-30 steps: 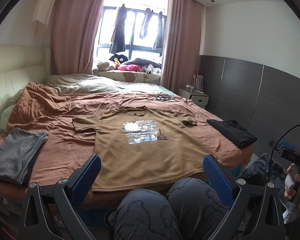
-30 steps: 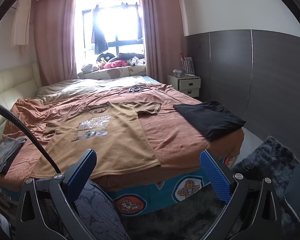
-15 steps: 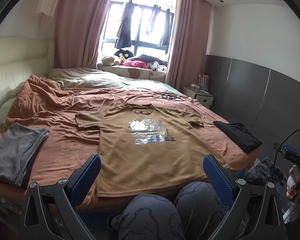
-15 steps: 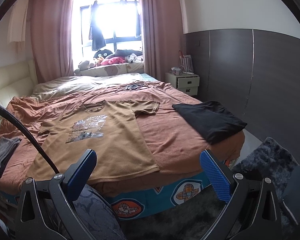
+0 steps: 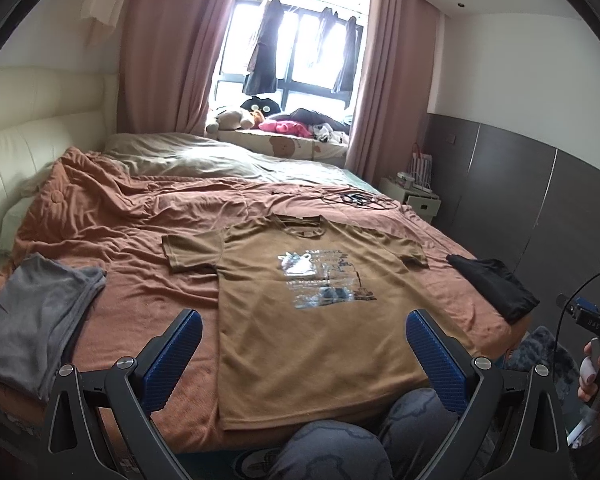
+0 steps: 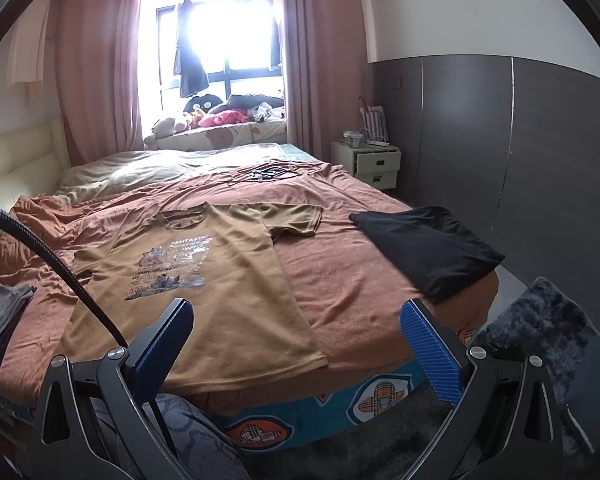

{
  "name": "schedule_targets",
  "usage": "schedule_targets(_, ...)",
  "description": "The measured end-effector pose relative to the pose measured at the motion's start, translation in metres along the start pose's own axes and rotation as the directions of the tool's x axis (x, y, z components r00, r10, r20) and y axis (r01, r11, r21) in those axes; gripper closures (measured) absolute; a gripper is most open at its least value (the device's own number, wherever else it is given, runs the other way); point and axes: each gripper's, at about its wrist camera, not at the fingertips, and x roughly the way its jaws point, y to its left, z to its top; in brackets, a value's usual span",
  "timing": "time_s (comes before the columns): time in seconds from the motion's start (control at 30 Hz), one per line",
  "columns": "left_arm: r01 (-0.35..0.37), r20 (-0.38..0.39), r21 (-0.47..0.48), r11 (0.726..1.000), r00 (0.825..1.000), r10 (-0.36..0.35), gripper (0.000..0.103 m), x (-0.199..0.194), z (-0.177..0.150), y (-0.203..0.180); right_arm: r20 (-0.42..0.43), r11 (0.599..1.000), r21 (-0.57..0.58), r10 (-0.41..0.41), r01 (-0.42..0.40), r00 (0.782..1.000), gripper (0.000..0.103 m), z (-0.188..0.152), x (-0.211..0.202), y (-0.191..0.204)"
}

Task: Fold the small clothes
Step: 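Move both tools toward the brown cat-print T-shirt on the bed, then grasp the side edge of the brown T-shirt with the left tool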

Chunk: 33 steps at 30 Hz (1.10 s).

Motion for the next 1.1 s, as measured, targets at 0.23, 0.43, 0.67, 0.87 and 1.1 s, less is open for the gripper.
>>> schedule_targets(0.23, -0.032, -0.004, -0.006, 0.999, 0.999, 0.032, 0.000, 0.019, 0.017, 0.023, -0.020, 1.000, 0.008, 0.013, -0.013, 1.000, 0.000, 0.016, 0.028, 0.007)
schedule_targets(0.43, -0.065, -0.014, -0.031, 0.997, 0.998, 0.065, 0.000, 0.037, 0.034, 0.049, -0.033, 0.999, -0.008, 0.042, -0.043, 0.999, 0.000, 0.035, 0.060, 0.021)
schedule_targets(0.67, -0.107, -0.026, -0.073, 0.992, 0.994, 0.105, 0.000, 0.057, 0.051, 0.079, -0.038, 0.995, -0.032, 0.088, -0.089, 0.995, 0.000, 0.059, 0.101, 0.034)
schedule_targets(0.87, -0.155, -0.040, -0.108, 0.982, 0.988, 0.151, 0.001, 0.075, 0.064, 0.107, -0.053, 0.989, -0.061, 0.134, -0.137, 0.990, 0.000, 0.078, 0.140, 0.048)
schedule_targets(1.1, -0.192, -0.064, -0.159, 0.968, 0.981, 0.184, 0.005, 0.101, 0.080, 0.140, -0.079, 0.966, -0.097, 0.234, -0.241, 0.969, 0.000, 0.096, 0.185, 0.073)
